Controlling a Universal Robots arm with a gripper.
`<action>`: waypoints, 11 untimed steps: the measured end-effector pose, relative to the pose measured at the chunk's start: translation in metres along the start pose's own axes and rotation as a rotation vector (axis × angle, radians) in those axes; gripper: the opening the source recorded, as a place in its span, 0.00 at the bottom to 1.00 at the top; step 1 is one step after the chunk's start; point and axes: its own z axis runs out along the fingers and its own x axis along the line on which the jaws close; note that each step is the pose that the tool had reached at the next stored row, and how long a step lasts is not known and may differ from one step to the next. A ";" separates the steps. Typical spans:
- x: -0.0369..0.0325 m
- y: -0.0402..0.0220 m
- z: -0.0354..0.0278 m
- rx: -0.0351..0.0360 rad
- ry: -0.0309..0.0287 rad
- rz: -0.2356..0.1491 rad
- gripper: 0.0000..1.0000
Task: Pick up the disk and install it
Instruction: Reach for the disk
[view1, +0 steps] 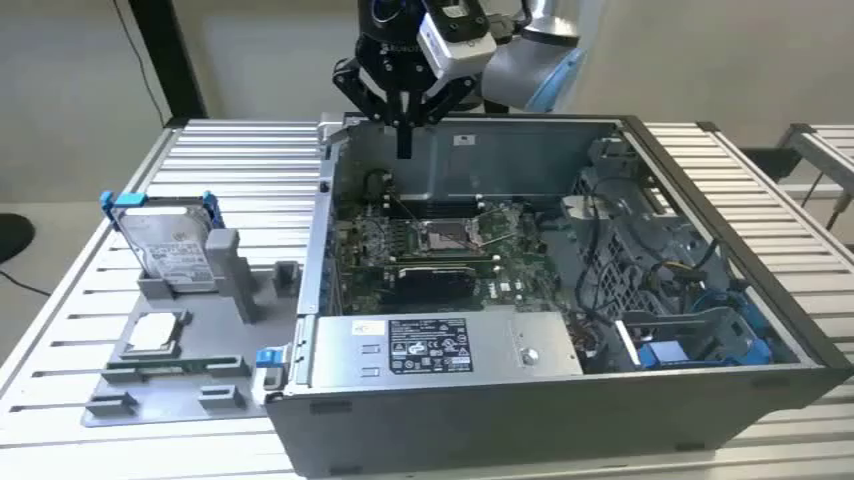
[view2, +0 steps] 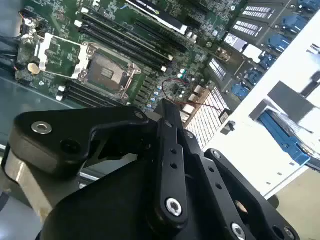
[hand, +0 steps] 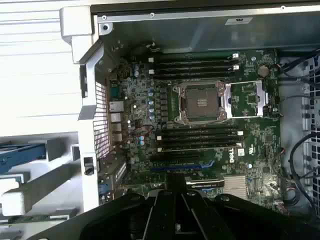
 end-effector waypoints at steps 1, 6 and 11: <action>0.0000 0.0000 0.0000 0.0000 0.0000 0.000 0.00; 0.0000 0.0000 0.0000 0.0000 0.0000 0.000 0.00; 0.0000 0.0000 0.0000 0.0000 0.0000 0.000 0.00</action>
